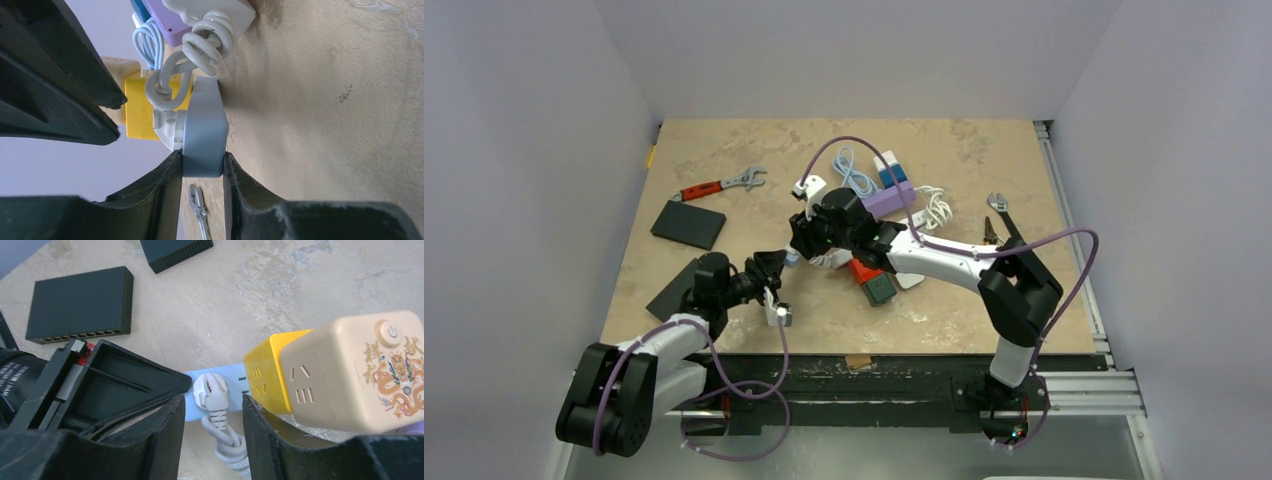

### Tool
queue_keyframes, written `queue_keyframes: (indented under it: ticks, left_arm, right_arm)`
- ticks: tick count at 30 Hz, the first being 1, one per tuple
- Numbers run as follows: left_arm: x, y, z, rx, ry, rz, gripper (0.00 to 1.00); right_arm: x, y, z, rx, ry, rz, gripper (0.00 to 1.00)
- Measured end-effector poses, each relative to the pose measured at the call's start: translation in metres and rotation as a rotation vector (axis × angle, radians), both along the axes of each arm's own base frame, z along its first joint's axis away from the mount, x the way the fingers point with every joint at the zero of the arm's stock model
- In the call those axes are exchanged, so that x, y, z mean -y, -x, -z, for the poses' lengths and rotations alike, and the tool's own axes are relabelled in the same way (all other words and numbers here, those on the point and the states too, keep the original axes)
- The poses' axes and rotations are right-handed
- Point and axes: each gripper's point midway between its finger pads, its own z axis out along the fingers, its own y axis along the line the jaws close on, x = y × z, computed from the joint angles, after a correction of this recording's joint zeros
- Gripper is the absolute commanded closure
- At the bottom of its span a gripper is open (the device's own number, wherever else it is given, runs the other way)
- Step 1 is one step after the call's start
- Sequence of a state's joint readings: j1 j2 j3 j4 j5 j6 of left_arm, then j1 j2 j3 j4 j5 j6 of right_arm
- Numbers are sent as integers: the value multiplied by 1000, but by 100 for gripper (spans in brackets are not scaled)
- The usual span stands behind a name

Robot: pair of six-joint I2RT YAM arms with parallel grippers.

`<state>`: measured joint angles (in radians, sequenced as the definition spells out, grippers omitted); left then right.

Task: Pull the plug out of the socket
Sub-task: Remove the plug from the socket.

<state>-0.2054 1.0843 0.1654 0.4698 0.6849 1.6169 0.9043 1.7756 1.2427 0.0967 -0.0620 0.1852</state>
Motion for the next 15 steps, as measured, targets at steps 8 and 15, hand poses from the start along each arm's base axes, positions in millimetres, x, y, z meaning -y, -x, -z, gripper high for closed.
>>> queue_keyframes:
  ticks: [8,15]
  left_arm:
    - [-2,0,1,-5,-5,-11,100]
    - [-3,1,1,-10,-9,-15,100]
  right_arm:
    - [2,4,36,-31,118,-60,57]
    - [6,16,51,-60,148,-113,83]
